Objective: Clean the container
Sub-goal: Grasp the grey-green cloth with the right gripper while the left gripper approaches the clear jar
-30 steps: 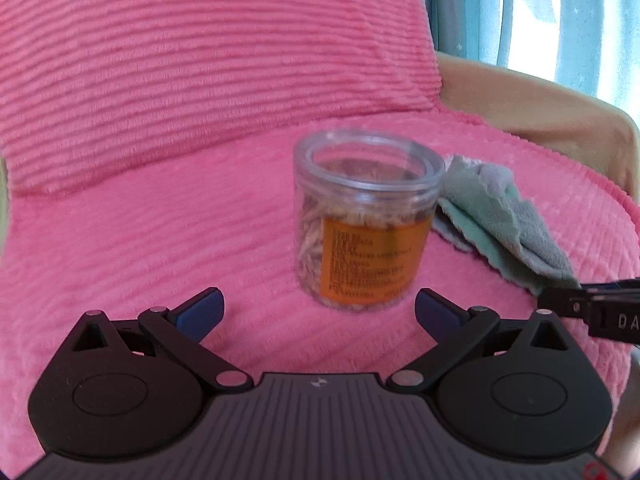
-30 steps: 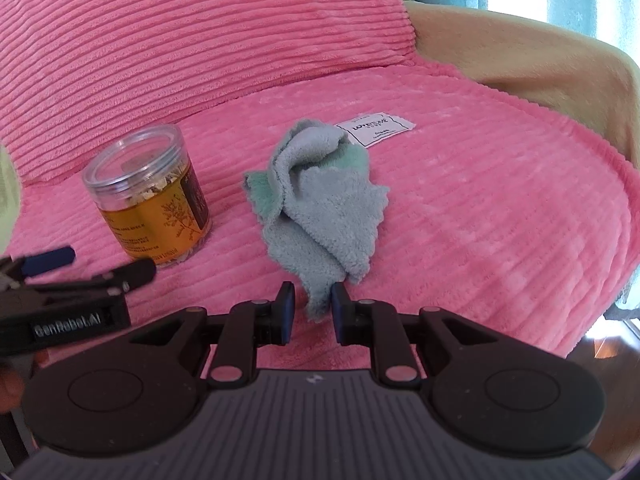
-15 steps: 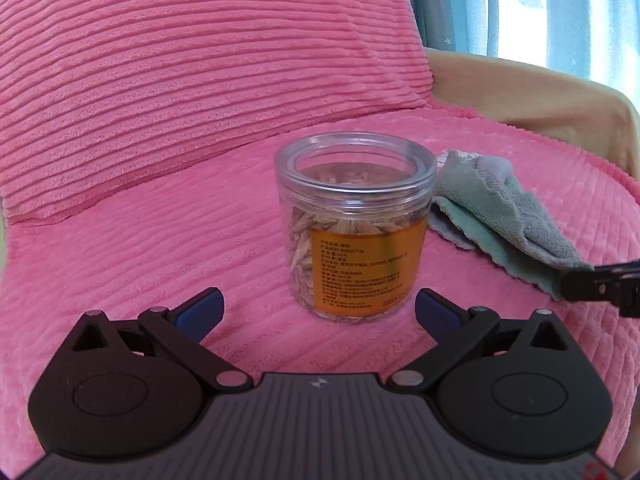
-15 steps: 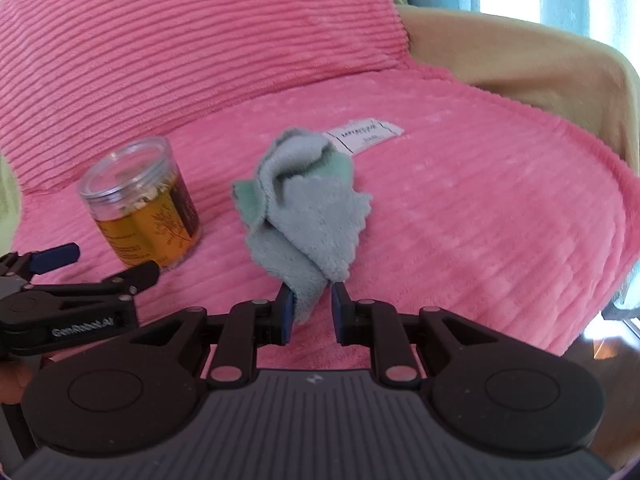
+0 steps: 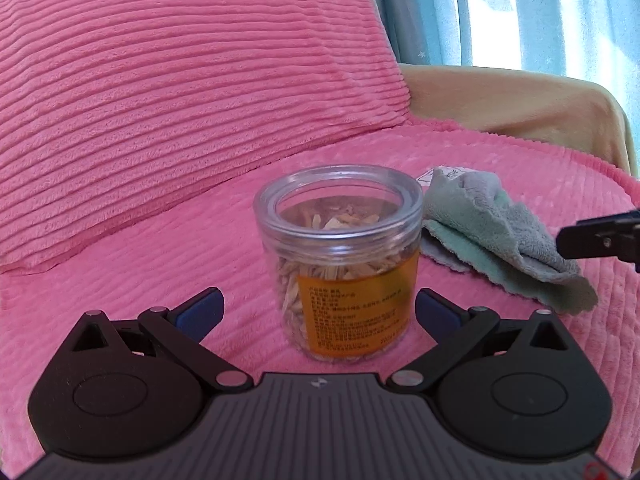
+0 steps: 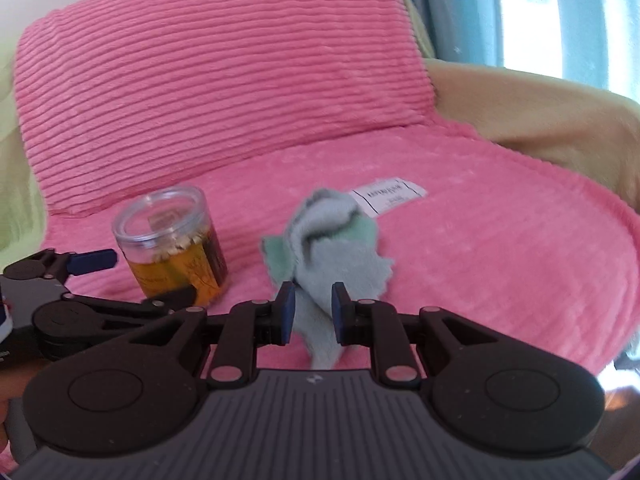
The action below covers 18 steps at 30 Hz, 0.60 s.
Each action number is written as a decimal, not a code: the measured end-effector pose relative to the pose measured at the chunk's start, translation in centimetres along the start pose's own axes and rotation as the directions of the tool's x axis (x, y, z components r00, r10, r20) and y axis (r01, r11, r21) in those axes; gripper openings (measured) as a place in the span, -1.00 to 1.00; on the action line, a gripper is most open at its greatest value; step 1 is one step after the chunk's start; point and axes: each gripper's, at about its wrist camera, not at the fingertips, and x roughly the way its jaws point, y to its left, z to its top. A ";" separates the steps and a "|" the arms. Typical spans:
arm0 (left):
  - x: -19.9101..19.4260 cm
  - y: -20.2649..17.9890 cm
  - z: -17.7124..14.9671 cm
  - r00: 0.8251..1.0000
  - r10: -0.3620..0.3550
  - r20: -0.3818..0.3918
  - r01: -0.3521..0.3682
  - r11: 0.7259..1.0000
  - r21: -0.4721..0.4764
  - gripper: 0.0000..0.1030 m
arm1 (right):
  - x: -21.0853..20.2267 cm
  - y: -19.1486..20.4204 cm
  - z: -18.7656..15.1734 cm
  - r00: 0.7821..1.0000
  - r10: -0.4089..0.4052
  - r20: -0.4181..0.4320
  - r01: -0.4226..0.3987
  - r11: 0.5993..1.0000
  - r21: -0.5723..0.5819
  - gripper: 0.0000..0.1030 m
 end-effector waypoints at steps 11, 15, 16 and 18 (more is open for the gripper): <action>1.9 -0.1 0.3 1.000 -0.018 -0.017 0.018 1.000 -0.004 0.99 | 3.0 -0.3 1.0 1.000 0.015 -0.013 -0.016 0.998 -0.053 -0.70; 2.2 0.2 0.3 0.999 -0.026 -0.025 0.025 1.000 -0.017 0.99 | 3.8 0.0 1.2 0.999 0.042 -0.015 -0.043 0.996 -0.075 -0.70; 2.3 0.3 0.3 0.999 -0.028 -0.027 0.027 0.999 -0.020 0.99 | 3.9 0.2 1.2 0.999 0.047 -0.012 -0.048 0.995 -0.085 -0.70; 2.4 0.4 0.2 0.999 -0.031 -0.027 0.030 0.999 -0.021 0.99 | 4.2 0.7 1.3 0.998 0.055 -0.017 -0.056 0.993 -0.105 -0.70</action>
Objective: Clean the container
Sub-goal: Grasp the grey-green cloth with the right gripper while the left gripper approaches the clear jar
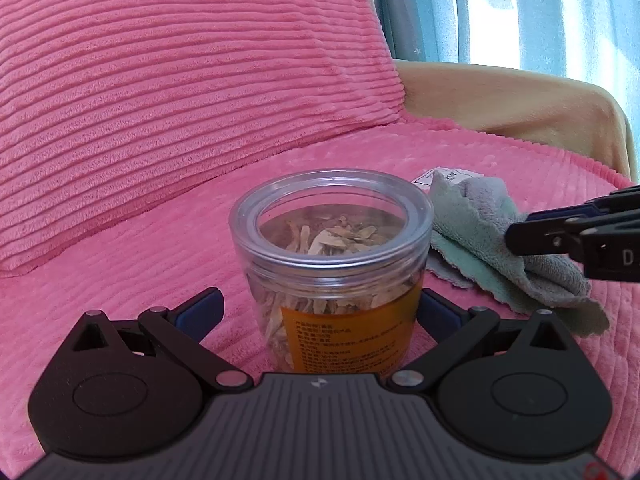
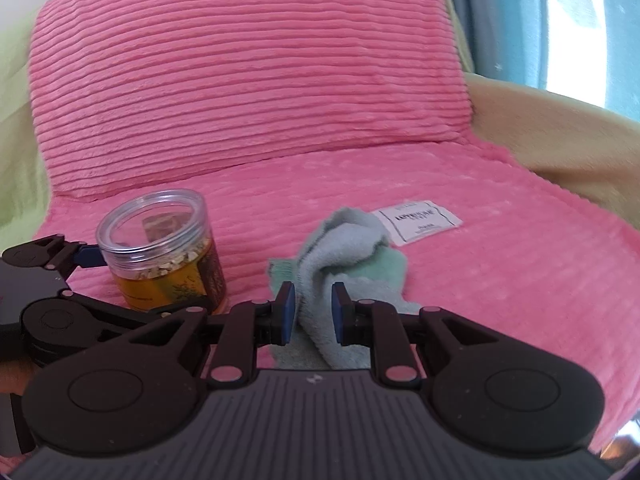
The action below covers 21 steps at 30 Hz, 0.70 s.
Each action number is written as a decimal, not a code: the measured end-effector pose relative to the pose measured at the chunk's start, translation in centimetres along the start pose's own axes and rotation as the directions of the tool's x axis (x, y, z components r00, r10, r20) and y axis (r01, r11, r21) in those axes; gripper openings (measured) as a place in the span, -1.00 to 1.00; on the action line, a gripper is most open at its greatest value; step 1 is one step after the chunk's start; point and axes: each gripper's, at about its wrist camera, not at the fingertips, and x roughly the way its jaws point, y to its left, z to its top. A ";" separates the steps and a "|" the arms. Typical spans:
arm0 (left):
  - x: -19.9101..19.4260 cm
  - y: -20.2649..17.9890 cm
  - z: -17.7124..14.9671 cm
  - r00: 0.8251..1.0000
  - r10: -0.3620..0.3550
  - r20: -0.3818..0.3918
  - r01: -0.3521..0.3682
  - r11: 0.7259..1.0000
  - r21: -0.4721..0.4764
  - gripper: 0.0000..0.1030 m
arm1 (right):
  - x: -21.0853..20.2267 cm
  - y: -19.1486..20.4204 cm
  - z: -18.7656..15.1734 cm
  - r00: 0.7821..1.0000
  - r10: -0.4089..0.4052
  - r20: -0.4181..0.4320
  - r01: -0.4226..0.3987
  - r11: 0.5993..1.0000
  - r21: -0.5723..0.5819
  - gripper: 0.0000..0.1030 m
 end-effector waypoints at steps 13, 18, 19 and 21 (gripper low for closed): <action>0.0 0.3 0.1 1.000 -0.010 -0.004 0.010 1.000 -0.012 0.99 | 1.7 0.8 -0.1 0.997 -0.066 -0.028 0.065 0.997 -0.048 -0.69; -0.2 0.4 -0.1 1.000 -0.015 -0.001 0.015 1.000 -0.008 0.99 | 1.9 1.0 -0.4 0.996 -0.087 -0.027 0.086 0.995 -0.057 -0.69; -0.1 0.3 0.1 1.000 -0.016 -0.001 0.016 1.000 -0.006 0.99 | 1.6 1.1 -0.4 0.995 -0.098 -0.008 0.097 0.993 -0.066 -0.65; -0.5 -1.5 0.3 1.000 0.010 0.001 -0.010 1.000 -0.023 0.99 | 1.2 1.2 -0.2 0.994 -0.110 0.017 0.111 0.991 -0.079 -0.61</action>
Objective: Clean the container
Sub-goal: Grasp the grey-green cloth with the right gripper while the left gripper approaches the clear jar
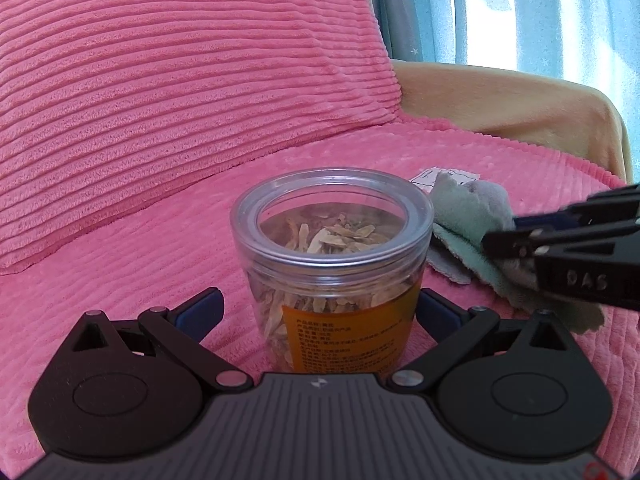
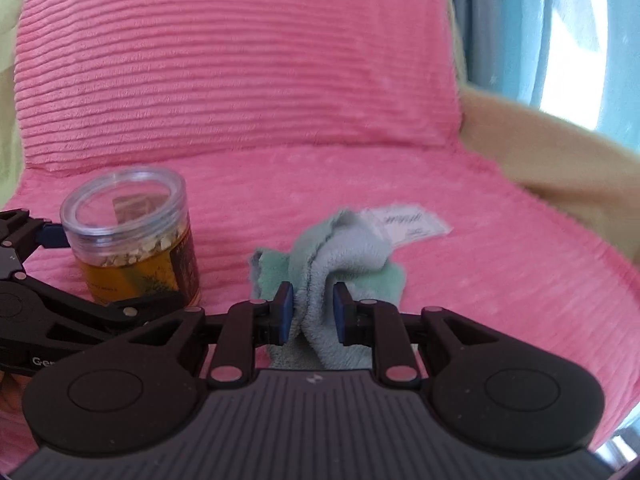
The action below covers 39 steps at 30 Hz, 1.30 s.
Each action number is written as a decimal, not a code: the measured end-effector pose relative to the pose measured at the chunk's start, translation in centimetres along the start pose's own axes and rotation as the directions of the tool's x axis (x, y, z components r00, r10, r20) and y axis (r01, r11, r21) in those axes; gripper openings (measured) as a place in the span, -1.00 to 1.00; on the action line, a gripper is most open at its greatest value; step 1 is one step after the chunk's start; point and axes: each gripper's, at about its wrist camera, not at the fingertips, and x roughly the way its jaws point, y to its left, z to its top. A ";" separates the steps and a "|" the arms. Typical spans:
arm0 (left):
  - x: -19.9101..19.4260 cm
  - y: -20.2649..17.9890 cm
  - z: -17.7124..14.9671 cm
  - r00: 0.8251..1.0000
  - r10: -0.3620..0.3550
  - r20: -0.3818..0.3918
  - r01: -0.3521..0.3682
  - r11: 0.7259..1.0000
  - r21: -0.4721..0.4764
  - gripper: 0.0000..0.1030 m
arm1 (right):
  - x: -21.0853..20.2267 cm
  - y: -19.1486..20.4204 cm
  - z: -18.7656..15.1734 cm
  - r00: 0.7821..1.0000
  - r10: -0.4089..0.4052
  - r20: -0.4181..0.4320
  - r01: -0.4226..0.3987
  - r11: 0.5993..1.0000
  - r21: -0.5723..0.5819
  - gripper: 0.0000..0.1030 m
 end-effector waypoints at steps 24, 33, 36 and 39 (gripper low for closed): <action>0.4 -0.7 -0.1 1.000 -0.007 -0.006 0.008 1.000 0.012 0.99 | 1.9 0.2 0.0 0.997 -0.002 -0.079 0.004 1.000 0.023 -0.59; 0.4 -0.8 -0.2 1.000 -0.004 -0.009 0.004 1.000 0.012 0.99 | 2.0 0.1 -0.1 0.997 0.008 -0.082 -0.006 1.000 0.026 -0.59; 0.4 -0.9 -0.2 1.000 -0.003 -0.010 0.003 1.000 0.012 0.99 | 2.0 0.1 0.0 0.996 0.007 -0.083 -0.005 1.000 0.027 -0.59; 0.5 -0.8 -0.1 1.000 -0.005 -0.009 0.005 1.000 0.011 0.99 | 2.0 0.1 -0.1 0.996 0.007 -0.084 -0.005 1.000 0.027 -0.59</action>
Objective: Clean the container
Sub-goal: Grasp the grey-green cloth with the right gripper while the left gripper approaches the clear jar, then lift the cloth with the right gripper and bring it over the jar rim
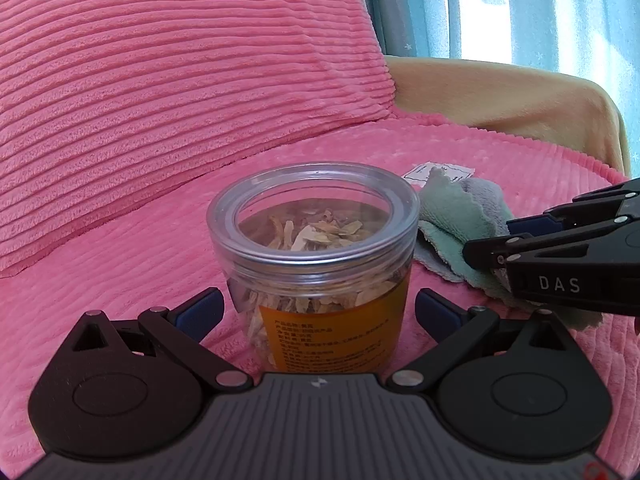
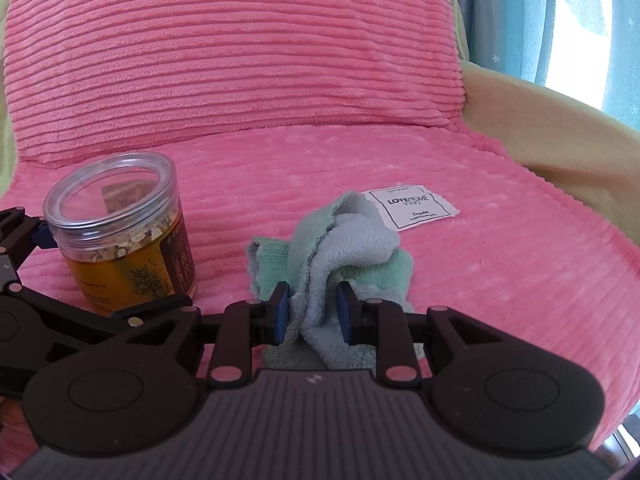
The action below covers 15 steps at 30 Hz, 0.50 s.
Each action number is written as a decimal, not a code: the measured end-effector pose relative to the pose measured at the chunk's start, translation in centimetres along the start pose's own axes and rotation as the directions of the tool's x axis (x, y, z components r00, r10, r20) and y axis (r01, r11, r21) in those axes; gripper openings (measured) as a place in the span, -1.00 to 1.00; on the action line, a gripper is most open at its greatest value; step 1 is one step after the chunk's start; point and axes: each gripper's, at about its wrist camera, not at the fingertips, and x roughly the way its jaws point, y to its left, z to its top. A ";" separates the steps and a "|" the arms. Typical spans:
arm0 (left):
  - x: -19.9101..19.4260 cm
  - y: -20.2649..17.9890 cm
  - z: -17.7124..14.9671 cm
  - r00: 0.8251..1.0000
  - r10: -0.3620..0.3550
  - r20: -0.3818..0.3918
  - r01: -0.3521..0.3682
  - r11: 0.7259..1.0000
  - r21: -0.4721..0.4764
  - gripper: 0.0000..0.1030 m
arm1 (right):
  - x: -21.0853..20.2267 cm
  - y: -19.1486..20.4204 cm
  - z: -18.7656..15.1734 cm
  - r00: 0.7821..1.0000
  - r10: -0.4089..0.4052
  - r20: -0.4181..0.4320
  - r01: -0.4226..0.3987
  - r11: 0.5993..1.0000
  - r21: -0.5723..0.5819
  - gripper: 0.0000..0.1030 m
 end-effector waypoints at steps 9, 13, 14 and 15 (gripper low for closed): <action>-0.2 -0.1 0.2 1.000 0.003 0.020 -0.004 1.000 0.011 0.98 | -0.3 -0.3 0.2 1.000 0.007 0.004 -0.007 1.000 0.030 -0.81; -0.3 0.0 0.2 1.000 -0.010 0.022 0.010 1.000 0.016 0.95 | -0.8 -0.9 0.4 0.999 0.022 0.028 -0.024 0.997 0.068 -0.86; -0.3 0.0 0.2 1.000 -0.014 0.023 0.013 1.000 0.018 0.95 | -1.0 -1.0 0.4 0.999 0.025 0.039 -0.028 0.997 0.070 -0.87; -0.4 0.0 0.2 1.000 -0.017 0.023 0.017 1.000 0.019 0.94 | -1.2 -1.0 0.5 0.998 0.028 0.050 -0.031 0.997 0.073 -0.87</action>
